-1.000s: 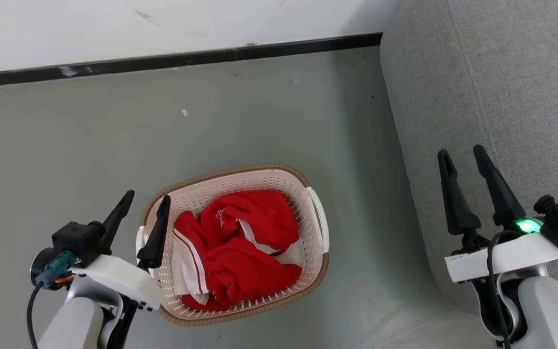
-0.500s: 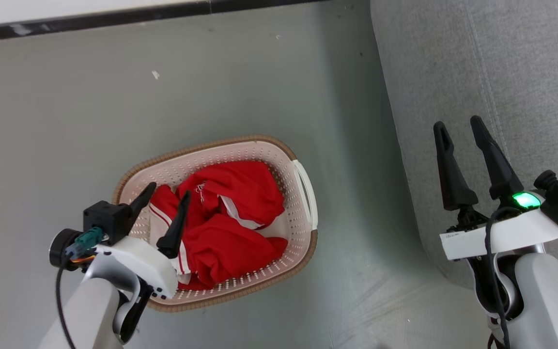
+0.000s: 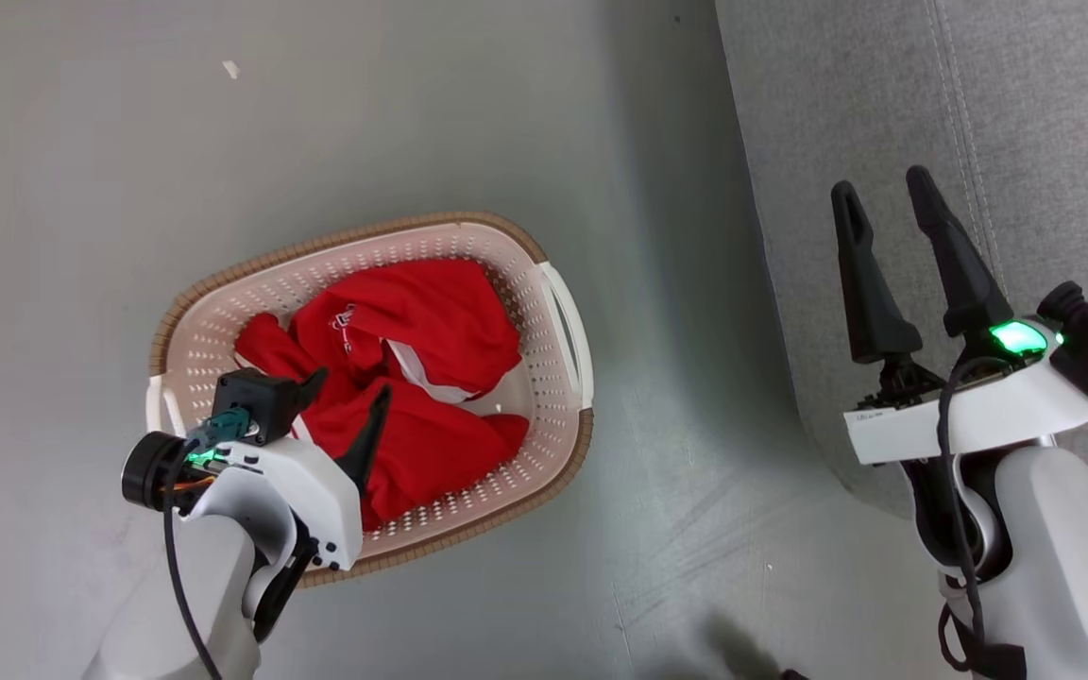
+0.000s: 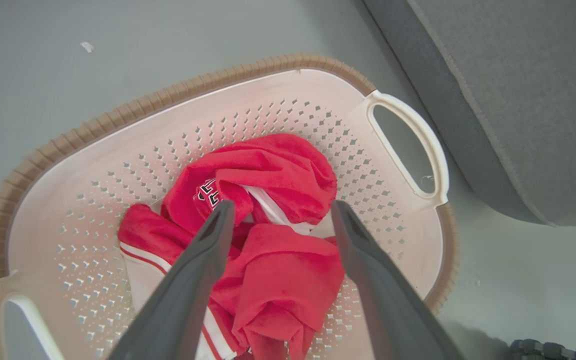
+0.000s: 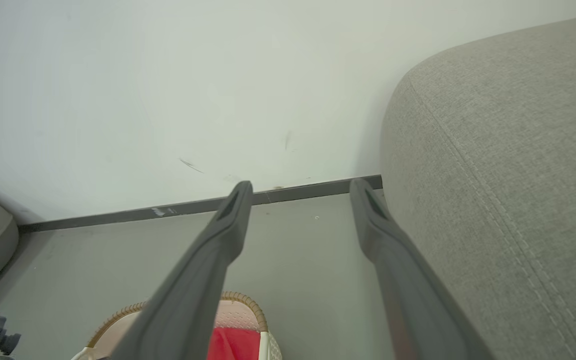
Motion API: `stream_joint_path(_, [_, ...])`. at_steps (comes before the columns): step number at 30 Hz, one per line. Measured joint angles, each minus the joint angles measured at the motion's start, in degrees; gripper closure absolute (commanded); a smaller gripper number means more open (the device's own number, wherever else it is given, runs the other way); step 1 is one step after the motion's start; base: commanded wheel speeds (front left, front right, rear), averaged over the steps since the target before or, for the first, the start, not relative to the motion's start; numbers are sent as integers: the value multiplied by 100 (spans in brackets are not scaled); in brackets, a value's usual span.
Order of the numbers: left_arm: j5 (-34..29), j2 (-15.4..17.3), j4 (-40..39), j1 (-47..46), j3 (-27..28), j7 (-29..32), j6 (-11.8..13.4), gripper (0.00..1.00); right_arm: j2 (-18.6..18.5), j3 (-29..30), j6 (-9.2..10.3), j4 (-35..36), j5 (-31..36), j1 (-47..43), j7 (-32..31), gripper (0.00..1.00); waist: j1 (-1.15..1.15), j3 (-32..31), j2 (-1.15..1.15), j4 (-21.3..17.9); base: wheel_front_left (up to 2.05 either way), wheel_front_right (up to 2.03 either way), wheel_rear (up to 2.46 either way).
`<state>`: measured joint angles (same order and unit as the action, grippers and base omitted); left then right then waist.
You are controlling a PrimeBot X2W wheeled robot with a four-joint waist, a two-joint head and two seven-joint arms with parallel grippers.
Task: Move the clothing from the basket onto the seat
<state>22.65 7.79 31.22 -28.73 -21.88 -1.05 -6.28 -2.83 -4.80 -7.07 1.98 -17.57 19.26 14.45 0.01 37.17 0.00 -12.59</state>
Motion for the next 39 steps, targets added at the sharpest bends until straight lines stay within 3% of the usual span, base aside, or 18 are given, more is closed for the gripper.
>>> stream_joint_path(11, [-78, -31, 597, -479, -97, 370, 1, 0, 3, -146, 0, 109, -199, 382, 19, 0, 0, 466, 0, -220, 0, 0, 0])
stream_joint_path(21, [-482, 337, 1163, -689, -300, 661, 9, 0, 3, -322, 0, 143, -385, 716, 19, 0, 0, 826, 0, -411, 0, 0, 0])
stream_joint_path(39, [-991, 500, 1779, -1063, -872, 1159, 8, 0, 4, -414, 0, 121, -664, 1057, 20, 0, 0, 1184, 0, -721, 0, 0, 0])
